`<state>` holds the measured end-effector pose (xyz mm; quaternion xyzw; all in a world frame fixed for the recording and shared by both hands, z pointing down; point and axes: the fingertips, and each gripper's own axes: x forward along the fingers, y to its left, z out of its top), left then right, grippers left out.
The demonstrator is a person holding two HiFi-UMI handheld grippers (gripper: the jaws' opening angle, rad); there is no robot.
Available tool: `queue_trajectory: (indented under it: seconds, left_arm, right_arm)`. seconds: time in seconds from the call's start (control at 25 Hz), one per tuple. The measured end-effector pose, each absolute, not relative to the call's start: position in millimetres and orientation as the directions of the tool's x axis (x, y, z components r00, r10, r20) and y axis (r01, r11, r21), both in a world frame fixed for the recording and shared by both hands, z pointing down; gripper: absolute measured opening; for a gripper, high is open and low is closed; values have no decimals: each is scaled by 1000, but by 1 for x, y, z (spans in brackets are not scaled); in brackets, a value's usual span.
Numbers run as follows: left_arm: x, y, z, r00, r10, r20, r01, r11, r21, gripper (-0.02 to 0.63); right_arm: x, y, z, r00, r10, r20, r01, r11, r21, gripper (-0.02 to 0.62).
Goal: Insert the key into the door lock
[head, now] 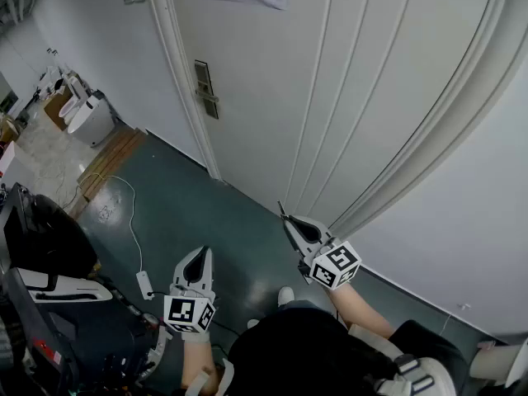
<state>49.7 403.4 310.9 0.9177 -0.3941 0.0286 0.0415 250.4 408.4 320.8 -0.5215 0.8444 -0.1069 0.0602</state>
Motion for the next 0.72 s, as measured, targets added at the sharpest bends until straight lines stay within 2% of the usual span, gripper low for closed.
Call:
queue_trajectory:
  seconds: [0.28, 0.56, 0.72]
  left_arm:
    - [102, 393, 314, 711, -696, 106, -701, -713, 17, 8]
    - [140, 383, 324, 686, -715, 134, -722, -692, 8, 8]
    - [157, 376, 333, 674, -724, 150, -733, -680, 10, 8]
  right_arm:
    - [286, 397, 321, -456, -890, 7, -862, 440, -251, 32]
    - [322, 394, 313, -488, -872, -39, -841, 481, -246, 32]
    - [340, 384, 324, -485, -874, -23, -844, 475, -249, 32]
